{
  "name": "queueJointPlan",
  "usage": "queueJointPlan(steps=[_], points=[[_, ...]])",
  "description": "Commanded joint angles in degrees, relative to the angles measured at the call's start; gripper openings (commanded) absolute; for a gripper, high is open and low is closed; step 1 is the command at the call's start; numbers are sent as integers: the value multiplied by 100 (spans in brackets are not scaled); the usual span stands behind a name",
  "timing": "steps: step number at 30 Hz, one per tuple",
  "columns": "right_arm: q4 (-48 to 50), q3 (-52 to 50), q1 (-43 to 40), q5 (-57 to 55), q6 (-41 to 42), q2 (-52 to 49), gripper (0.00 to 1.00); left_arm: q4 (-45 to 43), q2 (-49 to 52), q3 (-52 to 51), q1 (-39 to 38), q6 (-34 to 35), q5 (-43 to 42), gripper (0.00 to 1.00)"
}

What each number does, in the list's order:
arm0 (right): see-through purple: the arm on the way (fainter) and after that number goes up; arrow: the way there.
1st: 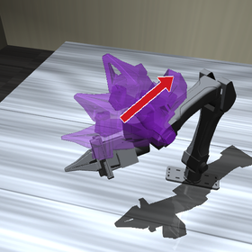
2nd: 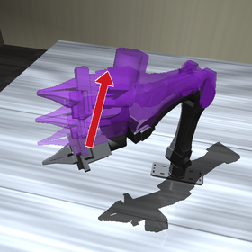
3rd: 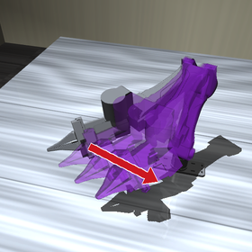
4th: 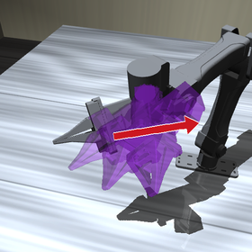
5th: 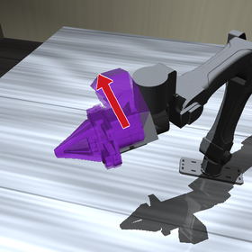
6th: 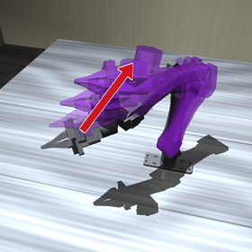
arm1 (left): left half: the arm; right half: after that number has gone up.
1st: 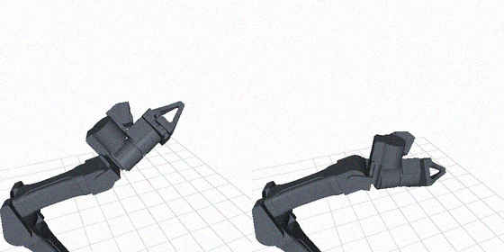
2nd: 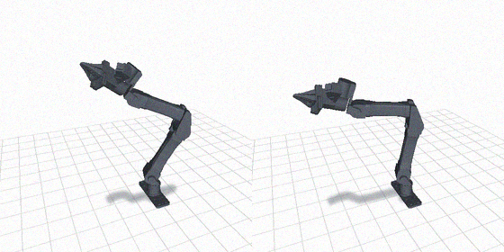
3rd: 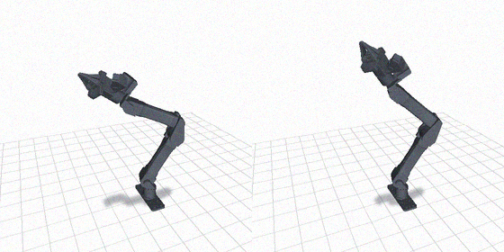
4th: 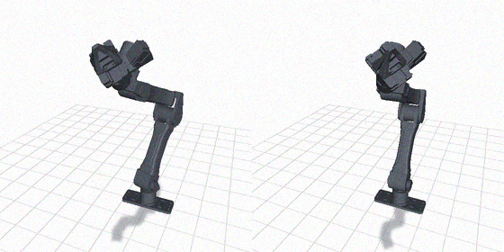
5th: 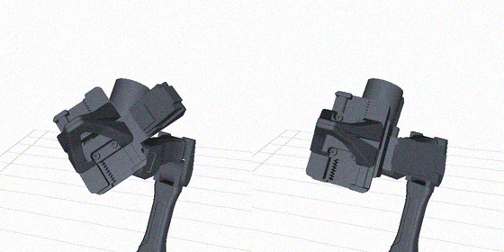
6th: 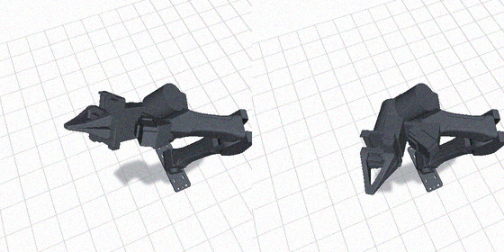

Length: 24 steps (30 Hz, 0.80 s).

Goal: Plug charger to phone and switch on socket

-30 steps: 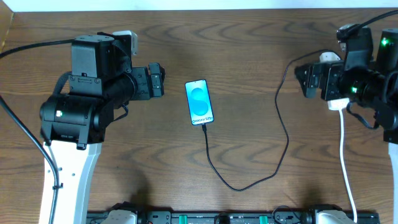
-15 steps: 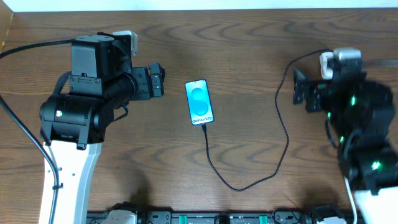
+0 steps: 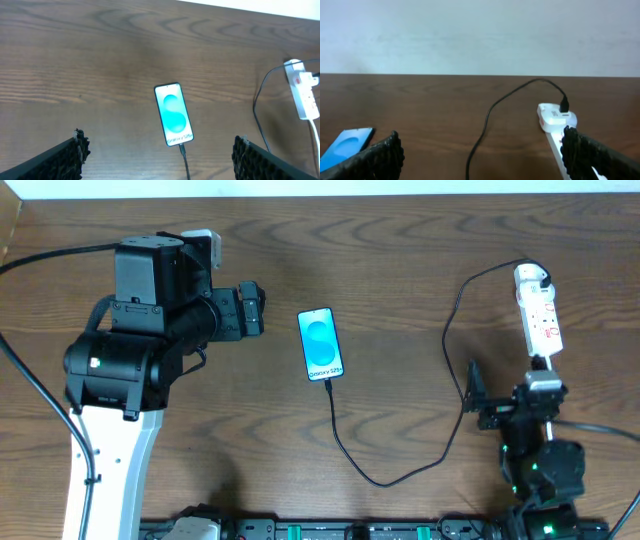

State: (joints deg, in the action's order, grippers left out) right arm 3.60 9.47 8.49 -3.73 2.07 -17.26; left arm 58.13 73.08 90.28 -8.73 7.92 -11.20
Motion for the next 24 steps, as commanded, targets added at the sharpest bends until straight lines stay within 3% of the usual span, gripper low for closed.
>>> queueJointPlan(steps=[1, 6, 13, 24], points=[[44, -470, 39, -63, 28, 651, 99, 13, -11, -22, 9, 26, 76, 94], [44, -896, 39, -39, 151, 1075, 99, 13, -11, -22, 9, 26, 76, 94], [-811, -916, 39, 68, 214, 1394, 99, 13, -11, -22, 9, 26, 76, 94], [-780, -916, 46, 280, 214, 1458, 99, 13, -11, -22, 9, 26, 76, 94]])
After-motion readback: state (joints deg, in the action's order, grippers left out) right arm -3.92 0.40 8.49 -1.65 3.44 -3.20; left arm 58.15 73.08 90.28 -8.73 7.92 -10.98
